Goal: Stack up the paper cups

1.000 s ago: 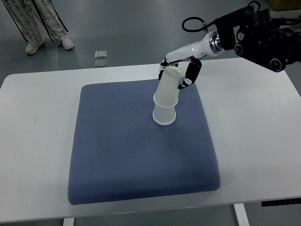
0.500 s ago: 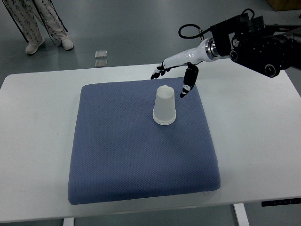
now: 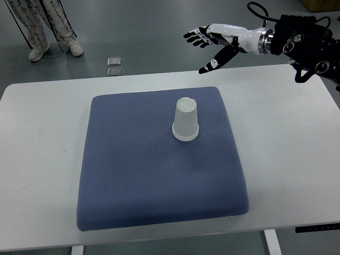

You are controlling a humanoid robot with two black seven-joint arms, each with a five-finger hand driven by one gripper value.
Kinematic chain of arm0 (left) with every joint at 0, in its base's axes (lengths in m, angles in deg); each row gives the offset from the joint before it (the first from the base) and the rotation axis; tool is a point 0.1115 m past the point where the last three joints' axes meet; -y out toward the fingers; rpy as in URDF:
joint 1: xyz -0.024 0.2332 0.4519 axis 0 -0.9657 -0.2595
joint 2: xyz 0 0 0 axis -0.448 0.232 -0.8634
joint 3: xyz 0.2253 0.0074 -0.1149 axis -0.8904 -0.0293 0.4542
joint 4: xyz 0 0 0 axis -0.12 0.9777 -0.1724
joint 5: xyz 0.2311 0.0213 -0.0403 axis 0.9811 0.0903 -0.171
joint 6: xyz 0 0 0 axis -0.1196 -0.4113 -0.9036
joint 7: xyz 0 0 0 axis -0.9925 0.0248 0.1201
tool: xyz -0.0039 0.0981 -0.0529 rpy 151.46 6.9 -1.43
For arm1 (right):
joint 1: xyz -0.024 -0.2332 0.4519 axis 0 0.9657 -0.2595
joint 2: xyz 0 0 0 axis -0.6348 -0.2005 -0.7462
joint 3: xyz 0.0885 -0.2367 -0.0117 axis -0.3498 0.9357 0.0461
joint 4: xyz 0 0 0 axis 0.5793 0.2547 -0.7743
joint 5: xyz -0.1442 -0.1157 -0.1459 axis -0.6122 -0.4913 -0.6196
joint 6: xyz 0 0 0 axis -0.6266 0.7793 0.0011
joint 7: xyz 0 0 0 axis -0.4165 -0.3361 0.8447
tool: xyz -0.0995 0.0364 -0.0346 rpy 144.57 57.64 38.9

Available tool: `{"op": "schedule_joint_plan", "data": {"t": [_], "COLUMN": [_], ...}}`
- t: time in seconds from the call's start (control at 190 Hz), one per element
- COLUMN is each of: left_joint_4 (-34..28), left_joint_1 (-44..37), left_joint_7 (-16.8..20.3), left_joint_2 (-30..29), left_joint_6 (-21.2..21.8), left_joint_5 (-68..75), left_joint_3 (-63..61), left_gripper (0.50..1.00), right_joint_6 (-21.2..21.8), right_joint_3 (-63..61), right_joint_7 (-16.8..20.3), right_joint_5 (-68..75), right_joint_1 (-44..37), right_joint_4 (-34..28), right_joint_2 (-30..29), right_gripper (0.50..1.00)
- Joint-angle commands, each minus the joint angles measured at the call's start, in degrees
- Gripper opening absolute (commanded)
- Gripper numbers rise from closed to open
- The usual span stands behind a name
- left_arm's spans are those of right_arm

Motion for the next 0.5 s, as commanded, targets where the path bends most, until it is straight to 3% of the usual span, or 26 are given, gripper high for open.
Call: {"op": "schedule_joint_plan", "data": {"t": [0.0,0.258,0.495], "left_joint_4": [0.0,0.0,0.0], "left_joint_1": [0.0,0.0,0.0], "left_joint_7": [0.0,0.0,0.0], "left_joint_2": [0.0,0.0,0.0], "left_joint_6": [0.0,0.0,0.0], "left_joint_5": [0.0,0.0,0.0], "left_joint_3": [0.0,0.0,0.0], "left_gripper": [1.0,1.0,1.0], "right_joint_6": [-0.2,-6.2,-7.1], "right_joint_3": [-4.4,-10.2,-10.1], "right_joint_7": [2.6,8.9,8.5], "right_joint_5": [11.9,38.7,44.1], "right_joint_1": [4.6,11.4,13.2], "right_joint_4": [1.3,1.3,1.2], "right_joint_2": [-0.4,-2.9,-3.3], "right_gripper": [0.909,0.909,0.911]}}
